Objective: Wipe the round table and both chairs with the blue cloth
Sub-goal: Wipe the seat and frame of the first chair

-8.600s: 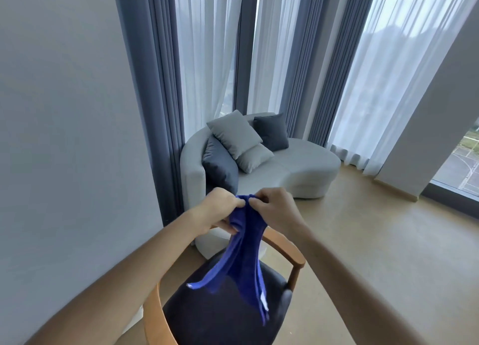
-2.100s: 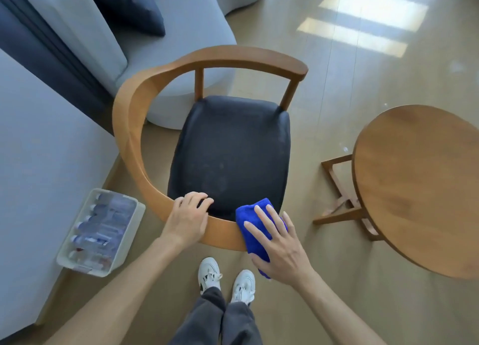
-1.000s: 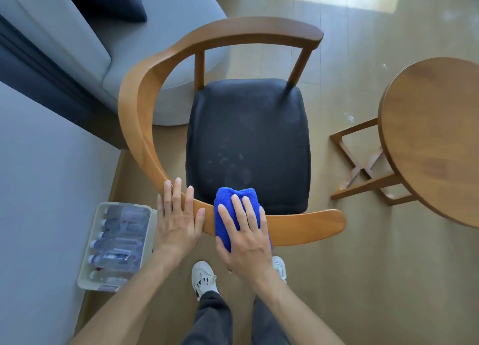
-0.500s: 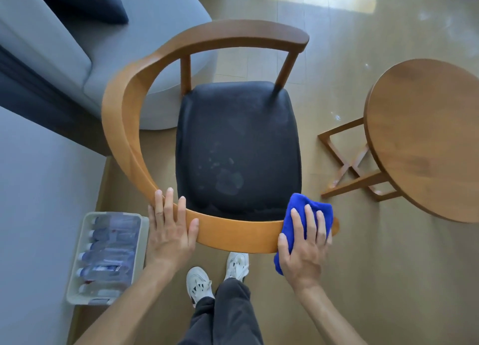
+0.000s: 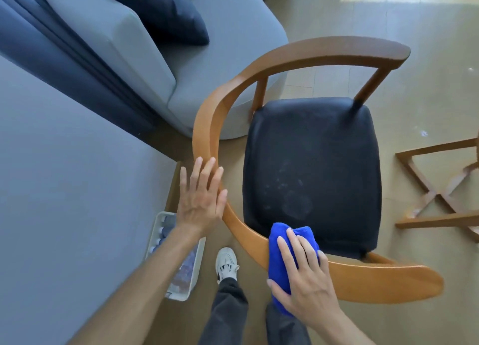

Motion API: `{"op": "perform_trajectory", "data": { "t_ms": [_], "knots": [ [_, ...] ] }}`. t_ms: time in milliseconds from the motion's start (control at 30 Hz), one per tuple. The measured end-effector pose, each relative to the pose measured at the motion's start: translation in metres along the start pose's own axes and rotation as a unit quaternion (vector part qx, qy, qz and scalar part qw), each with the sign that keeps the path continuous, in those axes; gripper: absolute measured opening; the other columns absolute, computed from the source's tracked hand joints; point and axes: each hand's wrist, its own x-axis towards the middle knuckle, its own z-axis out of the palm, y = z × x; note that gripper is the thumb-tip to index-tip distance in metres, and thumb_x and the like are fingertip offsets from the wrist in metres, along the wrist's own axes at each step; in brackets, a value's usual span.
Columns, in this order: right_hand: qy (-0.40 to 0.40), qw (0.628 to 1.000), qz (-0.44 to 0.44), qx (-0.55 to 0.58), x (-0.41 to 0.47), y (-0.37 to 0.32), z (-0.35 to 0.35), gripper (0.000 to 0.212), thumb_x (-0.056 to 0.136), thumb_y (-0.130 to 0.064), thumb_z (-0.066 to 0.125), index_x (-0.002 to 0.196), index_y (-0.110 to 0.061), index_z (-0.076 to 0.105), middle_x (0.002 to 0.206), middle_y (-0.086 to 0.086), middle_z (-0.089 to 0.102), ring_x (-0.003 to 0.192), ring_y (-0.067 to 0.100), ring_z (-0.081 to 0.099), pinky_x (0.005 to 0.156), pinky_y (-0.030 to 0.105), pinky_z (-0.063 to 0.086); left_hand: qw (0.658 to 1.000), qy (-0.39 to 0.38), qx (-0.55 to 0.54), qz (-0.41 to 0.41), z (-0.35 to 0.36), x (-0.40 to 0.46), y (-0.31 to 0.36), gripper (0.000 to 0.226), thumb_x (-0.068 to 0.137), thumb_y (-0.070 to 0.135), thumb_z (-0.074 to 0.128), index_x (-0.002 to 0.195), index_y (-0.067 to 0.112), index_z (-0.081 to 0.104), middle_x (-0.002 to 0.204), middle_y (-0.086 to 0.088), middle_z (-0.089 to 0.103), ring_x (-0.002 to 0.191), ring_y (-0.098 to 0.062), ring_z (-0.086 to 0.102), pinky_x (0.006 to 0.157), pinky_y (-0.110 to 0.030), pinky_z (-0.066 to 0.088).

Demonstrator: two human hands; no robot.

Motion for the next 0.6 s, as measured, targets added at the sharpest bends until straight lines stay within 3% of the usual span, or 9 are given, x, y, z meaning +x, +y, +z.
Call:
{"op": "perform_trajectory", "data": {
  "t_ms": [167, 333, 433, 600],
  "knots": [
    [0.026, 0.999, 0.040, -0.019, 0.023, -0.039, 0.017, 0.077, 0.079, -0.056, 0.058, 0.135, -0.003, 0.053, 0.144, 0.018, 0.047, 0.133, 0.036, 0.044, 0.104, 0.063, 0.033, 0.999, 0.005, -0.049, 0.000, 0.004, 0.058, -0.026, 0.054, 0.096, 0.038, 0.033, 0.144, 0.013, 0.036, 0.155, -0.013, 0.023, 0.147, -0.031, 0.014, 0.115, -0.057, 0.021],
    [0.025, 0.991, 0.127, 0.020, 0.104, -0.112, 0.026, 0.078, 0.083, -0.054, 0.057, 0.140, -0.004, 0.045, 0.146, 0.019, 0.043, 0.134, 0.036, 0.043, 0.106, 0.061, 0.034, 0.989, -0.011, -0.144, 0.023, 0.011, 0.061, -0.034, 0.055, 0.098, 0.038, 0.031, 0.147, 0.015, 0.033, 0.159, -0.009, 0.008, 0.149, -0.024, 0.001, 0.114, -0.053, 0.028],
    [0.056, 0.977, 0.198, 0.061, 0.151, -0.139, 0.026, 0.081, 0.085, -0.052, 0.054, 0.146, -0.004, 0.031, 0.147, 0.018, 0.042, 0.136, 0.034, 0.040, 0.109, 0.057, 0.034, 0.985, -0.026, -0.164, 0.047, 0.006, 0.061, -0.039, 0.056, 0.098, 0.040, 0.027, 0.148, 0.015, 0.031, 0.160, -0.009, 0.005, 0.149, -0.024, -0.001, 0.114, -0.052, 0.029],
    [0.114, 0.974, 0.188, 0.050, 0.160, -0.140, 0.031, 0.079, 0.087, -0.052, 0.053, 0.144, -0.002, 0.031, 0.144, 0.019, 0.046, 0.134, 0.032, 0.042, 0.107, 0.053, 0.036, 0.979, -0.035, -0.195, 0.056, 0.001, 0.061, -0.042, 0.056, 0.097, 0.041, 0.029, 0.148, 0.018, 0.029, 0.160, -0.009, 0.006, 0.149, -0.025, -0.001, 0.111, -0.053, 0.032]
  ]
}}
